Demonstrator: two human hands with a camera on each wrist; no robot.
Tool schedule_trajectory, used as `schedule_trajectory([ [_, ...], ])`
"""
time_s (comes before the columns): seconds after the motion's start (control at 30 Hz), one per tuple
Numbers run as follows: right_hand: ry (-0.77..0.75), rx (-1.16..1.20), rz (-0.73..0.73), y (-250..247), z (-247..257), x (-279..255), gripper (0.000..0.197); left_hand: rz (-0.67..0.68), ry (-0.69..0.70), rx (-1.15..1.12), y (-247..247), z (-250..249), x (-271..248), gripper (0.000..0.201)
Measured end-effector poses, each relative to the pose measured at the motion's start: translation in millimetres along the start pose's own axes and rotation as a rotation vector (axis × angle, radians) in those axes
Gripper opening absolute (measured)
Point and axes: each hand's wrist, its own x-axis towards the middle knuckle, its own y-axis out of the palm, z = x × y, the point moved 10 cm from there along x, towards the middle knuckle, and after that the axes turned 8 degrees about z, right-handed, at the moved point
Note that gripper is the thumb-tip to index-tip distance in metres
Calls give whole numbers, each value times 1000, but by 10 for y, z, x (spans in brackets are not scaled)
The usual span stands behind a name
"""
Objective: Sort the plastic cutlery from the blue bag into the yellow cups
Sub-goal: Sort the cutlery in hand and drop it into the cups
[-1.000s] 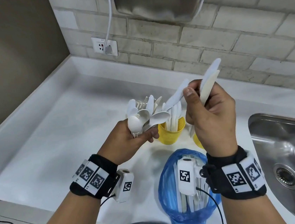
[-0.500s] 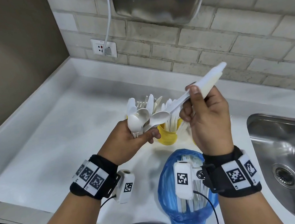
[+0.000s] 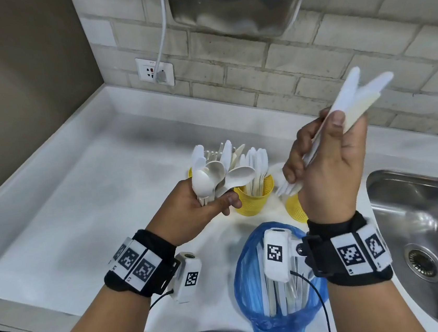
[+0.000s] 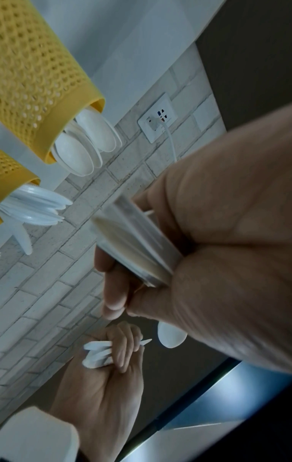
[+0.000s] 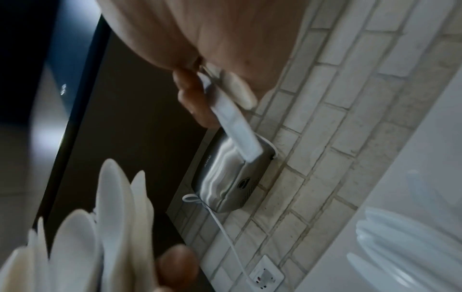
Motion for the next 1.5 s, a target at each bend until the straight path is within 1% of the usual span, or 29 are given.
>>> schedule_trajectory([
  [0.07,19,-70,50,95,-13,-22,21,11,5,-2,13,-10,2,16],
  [0.17,64,-78,122,193,-91,-73,30,29,14,-8,30,-17,3,16],
  [0.23,83,-132,206,264,-147,-93,36,33,14,-14,27,-10,2,16],
  [0.27,93,-183,258,310,-170,-103,36,35,17,-21,25,-6,3,15],
  [0.33,125,-258,342,385,-217,-124,28,44,23,-34,32,-6,8,14],
  [0.43,169,-263,390,413,-284,-149,19,58,27,-45,50,-1,15,11],
  [0.53,194,-234,386,398,-340,-128,12,77,33,-47,66,4,17,11],
  [0.7,208,-205,404,388,-362,-129,7,99,35,-28,85,1,7,12],
  [0.8,217,-127,377,387,-359,-141,1,85,39,-28,63,-21,4,15],
  [0.87,211,-33,339,373,-331,-128,6,69,33,-35,44,-30,-3,15],
  [0.97,205,118,249,292,-269,-84,13,33,29,-87,15,-31,-29,9],
  [1.03,209,158,187,208,-253,-57,17,7,31,-112,-5,-39,-41,10],
  [1.1,215,153,164,170,-268,-56,14,0,27,-104,-10,-61,-49,12],
  [1.17,212,105,188,198,-293,-82,8,10,34,-76,5,-93,-47,16],
  [1.23,217,43,251,283,-336,-132,4,23,43,-71,28,-113,-43,18],
  [1.27,232,22,279,327,-363,-158,6,31,46,-70,42,-116,-39,20],
  [1.33,266,7,292,362,-417,-185,19,51,44,-57,72,-111,-28,21],
  [1.4,268,17,240,339,-418,-169,21,62,44,-48,87,-101,-28,15],
  [1.47,242,50,135,254,-380,-122,22,60,49,-41,79,-92,-25,16],
  [1.5,223,62,84,200,-354,-95,26,58,51,-34,75,-87,-23,17],
])
